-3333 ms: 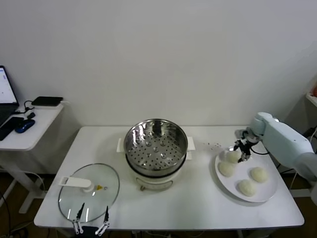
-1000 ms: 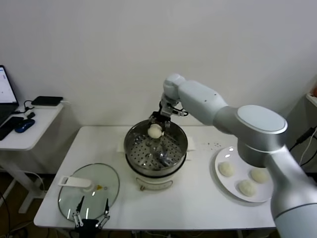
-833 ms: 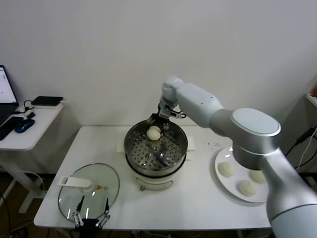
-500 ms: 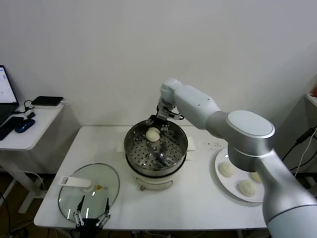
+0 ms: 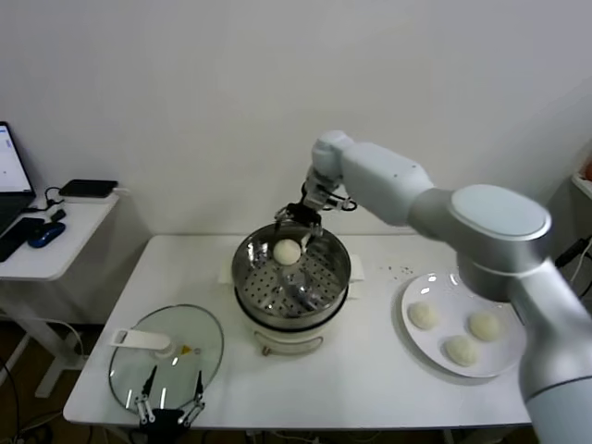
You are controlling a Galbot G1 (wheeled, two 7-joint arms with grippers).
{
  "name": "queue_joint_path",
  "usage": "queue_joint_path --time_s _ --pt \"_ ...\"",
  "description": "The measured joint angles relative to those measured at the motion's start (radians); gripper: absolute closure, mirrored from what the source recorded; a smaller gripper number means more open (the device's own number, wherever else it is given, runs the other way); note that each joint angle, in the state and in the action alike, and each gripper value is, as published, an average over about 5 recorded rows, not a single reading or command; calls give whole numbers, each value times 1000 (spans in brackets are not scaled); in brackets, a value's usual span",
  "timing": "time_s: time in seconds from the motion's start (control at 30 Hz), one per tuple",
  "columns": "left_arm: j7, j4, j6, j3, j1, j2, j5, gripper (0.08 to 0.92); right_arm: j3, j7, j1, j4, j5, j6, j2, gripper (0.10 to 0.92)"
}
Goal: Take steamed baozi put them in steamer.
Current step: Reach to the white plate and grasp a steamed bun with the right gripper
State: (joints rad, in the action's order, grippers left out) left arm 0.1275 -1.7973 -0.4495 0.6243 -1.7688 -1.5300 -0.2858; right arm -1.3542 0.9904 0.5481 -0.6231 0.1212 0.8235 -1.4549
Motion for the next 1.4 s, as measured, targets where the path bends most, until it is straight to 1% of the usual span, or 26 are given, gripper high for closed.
queue_joint_path --time_s 0.27,0.4,0.53,0.83,0.93,1.07,1.2,1.4 --pt "-2 2 2 1 0 7 3 177 -253 -70 176 -183 216 -2 148 203" --pt "-3 7 4 1 4 8 5 177 -365 -92 243 -257 297 -48 217 203" --pt "-3 13 6 1 11 8 7 177 -465 -114 294 -340 370 -181 290 203" --pt "-4 27 6 1 18 6 8 177 -619 -148 338 -533 522 -588 455 203" --pt "-5 30 7 1 17 6 8 177 -638 -150 331 -577 552 -686 504 203" --pt "-5 30 8 4 16 6 7 177 -640 -151 304 -607 565 -778 556 203" --pt "-6 33 8 6 14 5 4 177 -620 -150 258 -607 555 -839 588 203" --pt "-5 37 8 8 9 0 -1 177 -561 -147 158 -570 523 -902 611 203"
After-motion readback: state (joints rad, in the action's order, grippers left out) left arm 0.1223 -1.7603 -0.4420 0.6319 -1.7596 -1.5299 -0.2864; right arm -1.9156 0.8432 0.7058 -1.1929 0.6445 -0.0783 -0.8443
